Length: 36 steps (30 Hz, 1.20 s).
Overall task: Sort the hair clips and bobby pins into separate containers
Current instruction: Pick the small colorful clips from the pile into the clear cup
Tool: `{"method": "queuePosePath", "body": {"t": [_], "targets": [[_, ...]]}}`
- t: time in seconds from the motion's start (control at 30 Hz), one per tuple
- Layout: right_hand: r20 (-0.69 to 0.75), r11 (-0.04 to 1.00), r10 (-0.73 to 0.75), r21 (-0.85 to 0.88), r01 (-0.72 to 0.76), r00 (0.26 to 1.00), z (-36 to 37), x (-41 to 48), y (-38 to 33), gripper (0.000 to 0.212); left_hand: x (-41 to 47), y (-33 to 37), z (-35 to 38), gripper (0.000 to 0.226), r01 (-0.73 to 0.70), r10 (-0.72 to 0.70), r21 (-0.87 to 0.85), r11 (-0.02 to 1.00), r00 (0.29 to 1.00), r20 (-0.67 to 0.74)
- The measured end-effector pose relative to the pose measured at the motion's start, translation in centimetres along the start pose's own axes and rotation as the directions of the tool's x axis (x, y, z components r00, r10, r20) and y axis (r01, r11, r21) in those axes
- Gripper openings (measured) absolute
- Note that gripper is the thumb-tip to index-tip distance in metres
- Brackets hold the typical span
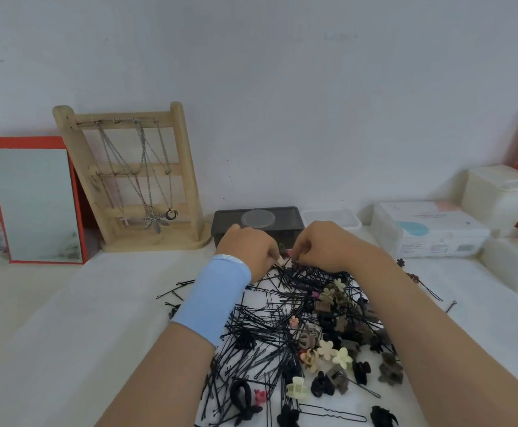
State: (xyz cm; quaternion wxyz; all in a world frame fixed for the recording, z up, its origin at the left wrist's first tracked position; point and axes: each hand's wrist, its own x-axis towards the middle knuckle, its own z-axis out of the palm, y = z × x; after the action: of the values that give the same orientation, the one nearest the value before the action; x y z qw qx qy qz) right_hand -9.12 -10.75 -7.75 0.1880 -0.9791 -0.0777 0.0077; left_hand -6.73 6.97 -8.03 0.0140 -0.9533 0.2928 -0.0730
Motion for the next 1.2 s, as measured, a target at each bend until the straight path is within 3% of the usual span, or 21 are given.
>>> {"method": "queuePosePath", "body": {"t": [0.1,0.27,0.37,0.53,0.8,0.93,1.07,1.2], "targets": [[0.035,0.999,-0.014,-0.032,0.015,0.999,0.2,0.4,-0.4,0.02,0.0,-0.9,-0.7,0.027,0.07,-0.073,-0.071,0.995,0.997,-0.031],[0.005,0.985,0.002,-0.174,-0.001,1.0,0.8,0.9,-0.6,0.015,0.5,-1.8,-1.1,0.016,0.166,-0.157,-0.099,0.981,0.984,0.087],[0.016,0.99,-0.001,-0.139,0.003,1.0,0.8,0.9,-0.2,0.004,1.2,-1.2,-0.6,0.018,0.14,-0.136,-0.037,0.989,0.986,0.1],[0.017,0.999,-0.026,-0.04,0.027,1.0,-0.2,0.6,0.3,0.003,2.2,-0.2,0.5,0.028,0.106,-0.116,0.089,0.99,0.986,0.118],[0.026,0.998,-0.044,0.052,0.042,0.999,-1.5,0.1,0.4,0.007,2.3,-0.4,0.8,0.019,0.094,-0.101,0.078,0.993,0.991,0.088],[0.054,0.992,-0.04,0.124,0.033,0.998,-1.5,-0.1,0.2,0.011,0.8,-1.8,-1.0,0.013,0.122,-0.122,-0.1,0.987,0.993,0.007],[-0.022,0.988,-0.017,0.151,0.02,1.0,-1.6,-0.1,-0.3,0.012,-1.8,-4.2,-3.2,0.008,0.188,-0.207,-0.458,0.869,0.978,0.008],[-0.052,0.978,-0.081,0.186,0.09,0.995,-0.9,0.2,-2.7,0.012,-3.6,-6.7,-4.1,0.007,0.244,-0.212,-0.479,0.843,0.97,0.121]]}}
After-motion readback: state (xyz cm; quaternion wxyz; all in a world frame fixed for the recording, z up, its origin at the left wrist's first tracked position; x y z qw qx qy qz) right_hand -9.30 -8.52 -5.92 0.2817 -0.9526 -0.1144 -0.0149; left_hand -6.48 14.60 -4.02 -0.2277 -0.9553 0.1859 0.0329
